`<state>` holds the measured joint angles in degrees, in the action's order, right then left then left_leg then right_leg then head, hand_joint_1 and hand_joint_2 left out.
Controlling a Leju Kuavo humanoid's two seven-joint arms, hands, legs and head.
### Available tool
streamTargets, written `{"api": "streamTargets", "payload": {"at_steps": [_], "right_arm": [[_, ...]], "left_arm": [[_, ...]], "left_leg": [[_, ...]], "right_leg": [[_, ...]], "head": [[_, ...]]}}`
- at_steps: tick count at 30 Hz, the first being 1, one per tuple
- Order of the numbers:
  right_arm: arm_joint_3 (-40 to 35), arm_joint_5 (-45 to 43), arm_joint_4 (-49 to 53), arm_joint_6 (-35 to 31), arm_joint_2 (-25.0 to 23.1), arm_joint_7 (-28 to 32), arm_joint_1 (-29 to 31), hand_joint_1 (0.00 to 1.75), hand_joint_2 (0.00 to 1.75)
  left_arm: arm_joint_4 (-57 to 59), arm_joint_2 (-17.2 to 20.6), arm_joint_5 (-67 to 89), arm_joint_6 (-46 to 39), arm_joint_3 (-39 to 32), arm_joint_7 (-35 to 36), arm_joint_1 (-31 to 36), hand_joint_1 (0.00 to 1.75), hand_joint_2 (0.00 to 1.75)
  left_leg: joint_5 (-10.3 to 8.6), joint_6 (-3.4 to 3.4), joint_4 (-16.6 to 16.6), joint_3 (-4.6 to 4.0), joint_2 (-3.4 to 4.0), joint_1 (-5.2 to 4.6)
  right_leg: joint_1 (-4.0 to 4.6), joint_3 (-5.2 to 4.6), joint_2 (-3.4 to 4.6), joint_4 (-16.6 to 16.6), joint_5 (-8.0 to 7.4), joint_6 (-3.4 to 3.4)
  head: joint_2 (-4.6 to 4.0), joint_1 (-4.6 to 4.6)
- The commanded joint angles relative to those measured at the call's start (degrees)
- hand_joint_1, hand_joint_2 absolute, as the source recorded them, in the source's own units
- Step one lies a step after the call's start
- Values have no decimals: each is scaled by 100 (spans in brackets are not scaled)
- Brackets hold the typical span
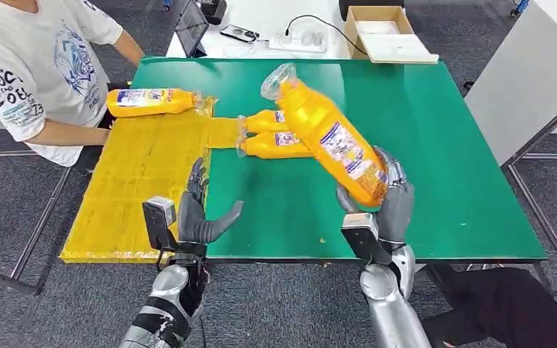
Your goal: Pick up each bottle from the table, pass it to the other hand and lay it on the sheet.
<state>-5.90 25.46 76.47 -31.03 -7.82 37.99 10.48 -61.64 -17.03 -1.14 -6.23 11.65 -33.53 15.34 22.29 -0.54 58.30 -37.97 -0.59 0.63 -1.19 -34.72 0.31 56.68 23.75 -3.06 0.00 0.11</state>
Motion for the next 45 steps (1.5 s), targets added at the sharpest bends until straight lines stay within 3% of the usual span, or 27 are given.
{"api": "streamTargets", "payload": {"at_steps": [1,10,12,17,23,31,40,45], "right_arm": [[-417,-8,-1264,246,-118,201,39,175,175],[-566,29,-1395,250,-113,201,78,175,175],[-810,198,-1617,141,-143,201,110,175,175],[-1634,418,-1989,-309,-183,201,228,175,175],[-2341,258,-1979,-637,-91,201,276,175,175],[-2633,342,-2078,-763,-100,201,308,175,175],[-3033,-292,-2634,530,-104,201,323,175,175],[-3033,-292,-2634,530,-104,201,323,175,175]], "left_arm": [[-804,159,-540,585,582,229,-217,0,175],[-799,175,-688,730,647,247,-210,0,175],[-652,131,-1456,1475,683,697,-194,0,175],[-291,98,-1813,1844,932,815,-115,0,175],[-5,137,-2024,2007,1052,998,82,0,175],[208,123,-2162,2060,1065,1126,199,0,175],[29,9,-2510,2060,874,922,203,0,175],[29,9,-2510,2060,874,922,203,0,175]], "left_leg": [[9,1,-4,20,4,4],[8,1,-5,13,7,1],[13,0,-4,24,13,2],[16,2,-7,29,22,5],[16,1,-5,33,15,4],[11,0,-4,22,7,4],[10,1,-5,17,8,5],[10,1,-3,19,-4,7]], "right_leg": [[6,22,3,-8,6,11],[3,12,4,-7,6,11],[5,22,8,-8,8,14],[7,26,16,-10,8,17],[8,29,8,-8,12,19],[6,20,0,-7,10,15],[6,15,-2,-8,9,14],[8,20,-15,-8,14,15]], "head": [[0,0],[0,0],[0,0],[0,0],[0,0],[0,0],[0,0],[0,0]]}}
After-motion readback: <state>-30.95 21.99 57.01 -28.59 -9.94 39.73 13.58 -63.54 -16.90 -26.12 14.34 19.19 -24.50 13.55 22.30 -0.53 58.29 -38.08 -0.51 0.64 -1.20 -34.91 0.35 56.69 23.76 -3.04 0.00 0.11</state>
